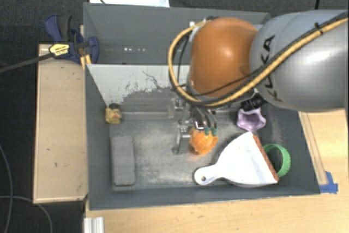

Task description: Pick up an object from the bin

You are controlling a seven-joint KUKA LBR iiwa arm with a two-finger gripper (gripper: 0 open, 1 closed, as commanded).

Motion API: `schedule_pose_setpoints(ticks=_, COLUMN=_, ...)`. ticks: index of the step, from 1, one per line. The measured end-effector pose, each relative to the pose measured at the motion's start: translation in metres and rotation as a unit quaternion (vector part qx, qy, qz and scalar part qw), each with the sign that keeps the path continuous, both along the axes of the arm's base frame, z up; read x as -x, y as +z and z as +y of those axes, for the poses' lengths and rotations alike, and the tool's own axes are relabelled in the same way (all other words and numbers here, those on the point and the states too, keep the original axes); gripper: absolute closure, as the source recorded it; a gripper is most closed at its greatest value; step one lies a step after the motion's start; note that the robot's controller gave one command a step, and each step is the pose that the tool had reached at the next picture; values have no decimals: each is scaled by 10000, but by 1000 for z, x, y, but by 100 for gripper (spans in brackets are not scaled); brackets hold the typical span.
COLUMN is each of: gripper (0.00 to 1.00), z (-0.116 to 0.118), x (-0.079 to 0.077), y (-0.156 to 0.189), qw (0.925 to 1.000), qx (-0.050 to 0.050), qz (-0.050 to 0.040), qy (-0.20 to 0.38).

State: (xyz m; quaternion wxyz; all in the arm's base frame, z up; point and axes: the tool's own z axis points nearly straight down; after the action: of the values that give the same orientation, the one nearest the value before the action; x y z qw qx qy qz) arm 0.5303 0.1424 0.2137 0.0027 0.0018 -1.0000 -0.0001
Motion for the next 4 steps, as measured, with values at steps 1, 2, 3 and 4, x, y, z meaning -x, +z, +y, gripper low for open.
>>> schedule_pose_setpoints(ticks=1, gripper=0, z=-1, x=-2, y=4, qw=10000, qx=-6, qz=-39, qy=-19)
schedule_pose_setpoints(ticks=2, gripper=0, z=-53, x=-19, y=-21, qw=9998, qx=-9, qz=-50, qy=213)
schedule_pose_setpoints(ticks=3, gripper=0, z=-72, x=-19, y=-49, qw=9998, qx=13, qz=-40, qy=-219)
schedule_pose_setpoints(ticks=4, gripper=0, z=-92, x=7, y=-74, qw=9999, qx=-7, qz=-42, qy=145)
